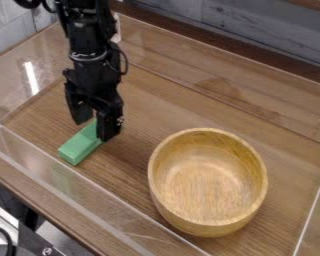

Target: Put the green block in the brown bowl

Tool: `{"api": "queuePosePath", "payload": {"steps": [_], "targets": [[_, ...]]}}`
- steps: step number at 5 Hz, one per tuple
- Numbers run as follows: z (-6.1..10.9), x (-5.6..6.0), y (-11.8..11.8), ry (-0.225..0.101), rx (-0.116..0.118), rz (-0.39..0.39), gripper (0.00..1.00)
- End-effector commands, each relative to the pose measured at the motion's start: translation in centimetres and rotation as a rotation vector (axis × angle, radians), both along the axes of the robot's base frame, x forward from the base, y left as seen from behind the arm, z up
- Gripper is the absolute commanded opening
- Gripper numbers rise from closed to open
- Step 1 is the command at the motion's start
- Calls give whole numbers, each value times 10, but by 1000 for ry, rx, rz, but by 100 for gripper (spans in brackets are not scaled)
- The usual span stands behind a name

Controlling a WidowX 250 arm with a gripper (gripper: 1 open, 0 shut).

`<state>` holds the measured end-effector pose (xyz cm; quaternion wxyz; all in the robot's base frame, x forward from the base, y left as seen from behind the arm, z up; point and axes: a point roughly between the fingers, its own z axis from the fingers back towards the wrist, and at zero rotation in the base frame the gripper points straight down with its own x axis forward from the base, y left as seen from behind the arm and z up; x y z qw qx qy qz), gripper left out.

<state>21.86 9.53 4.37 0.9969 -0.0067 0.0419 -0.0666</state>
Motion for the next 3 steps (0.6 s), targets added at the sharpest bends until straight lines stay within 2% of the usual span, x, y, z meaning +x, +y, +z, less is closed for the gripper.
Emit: {"api": "queuePosePath", "payload": {"steps": [1,3], "targets": [[7,9,7,-38,12,17,100],[6,13,8,-36,5,24,100]]}}
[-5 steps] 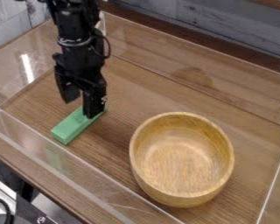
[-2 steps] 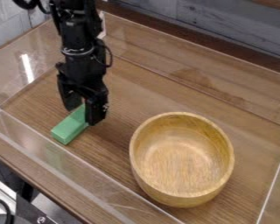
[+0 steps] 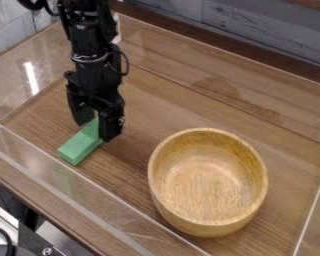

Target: Put the green block in the brown bowl

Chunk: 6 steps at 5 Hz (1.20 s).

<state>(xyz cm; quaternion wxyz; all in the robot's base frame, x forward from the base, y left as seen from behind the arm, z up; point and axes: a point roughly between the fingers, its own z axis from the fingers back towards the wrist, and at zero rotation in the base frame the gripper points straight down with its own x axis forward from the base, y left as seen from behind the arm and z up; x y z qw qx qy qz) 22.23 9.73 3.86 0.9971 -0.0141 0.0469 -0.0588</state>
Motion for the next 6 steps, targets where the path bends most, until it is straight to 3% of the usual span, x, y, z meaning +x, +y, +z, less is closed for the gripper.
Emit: {"api": "queuePosePath", "payload": {"steps": [1,6], "targets": [[11,11,7,-44,14,12,100],[8,16,10,-26,-9,26,100]]}}
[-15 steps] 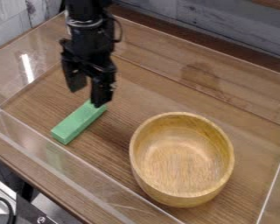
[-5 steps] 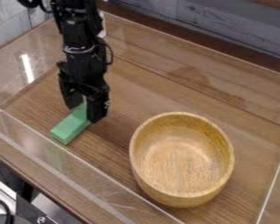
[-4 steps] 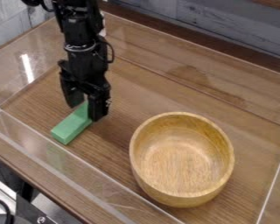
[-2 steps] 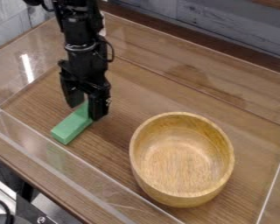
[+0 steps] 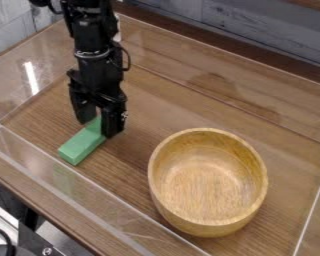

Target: Put the green block in the brown bowl

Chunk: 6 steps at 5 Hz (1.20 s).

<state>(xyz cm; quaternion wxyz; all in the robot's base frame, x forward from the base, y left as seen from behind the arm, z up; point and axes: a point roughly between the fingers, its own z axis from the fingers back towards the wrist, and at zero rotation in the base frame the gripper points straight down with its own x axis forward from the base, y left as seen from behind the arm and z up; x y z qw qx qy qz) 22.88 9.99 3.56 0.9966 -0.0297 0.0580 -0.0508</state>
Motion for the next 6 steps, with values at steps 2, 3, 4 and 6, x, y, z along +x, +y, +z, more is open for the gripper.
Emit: {"api": "queuePosePath", "payload": {"steps": [2,3,4,6], "targets": [[6,9,10,-48,10,12,100],[1,8,13,-50,3,11,100],[-4,7,15,-53,-5,11,100],[-9,7,15,-49,-21,19,0]]}}
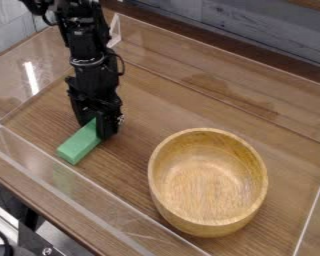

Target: Put the green block in the brown bowl

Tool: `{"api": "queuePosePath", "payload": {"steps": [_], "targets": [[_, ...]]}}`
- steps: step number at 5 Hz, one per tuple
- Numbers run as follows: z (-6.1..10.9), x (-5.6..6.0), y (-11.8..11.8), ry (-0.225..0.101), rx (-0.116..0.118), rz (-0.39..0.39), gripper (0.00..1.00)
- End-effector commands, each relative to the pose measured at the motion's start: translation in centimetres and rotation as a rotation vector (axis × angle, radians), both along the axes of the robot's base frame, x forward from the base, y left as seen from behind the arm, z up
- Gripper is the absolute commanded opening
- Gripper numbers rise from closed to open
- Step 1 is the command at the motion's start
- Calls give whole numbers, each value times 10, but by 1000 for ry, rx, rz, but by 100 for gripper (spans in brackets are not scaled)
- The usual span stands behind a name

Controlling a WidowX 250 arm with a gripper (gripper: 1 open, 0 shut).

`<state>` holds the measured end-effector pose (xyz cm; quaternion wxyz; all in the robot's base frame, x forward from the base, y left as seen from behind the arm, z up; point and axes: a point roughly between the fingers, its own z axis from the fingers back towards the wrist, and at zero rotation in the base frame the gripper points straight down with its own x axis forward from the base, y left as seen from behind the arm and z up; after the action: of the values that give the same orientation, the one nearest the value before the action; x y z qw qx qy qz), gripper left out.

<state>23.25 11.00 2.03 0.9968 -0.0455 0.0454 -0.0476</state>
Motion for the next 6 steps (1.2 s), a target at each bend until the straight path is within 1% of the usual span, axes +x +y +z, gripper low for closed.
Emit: {"api": "queuePosePath", "payload": {"steps": [1,3,4,5,6], "targets": [[14,3,3,-15,0,31,0],[36,3,1,-2,-21,72,0],[52,5,-1,-3,-28,87,0],[83,10,-2,-34,-35,122,0],[127,15,-4,-56,-42,198,0]]}}
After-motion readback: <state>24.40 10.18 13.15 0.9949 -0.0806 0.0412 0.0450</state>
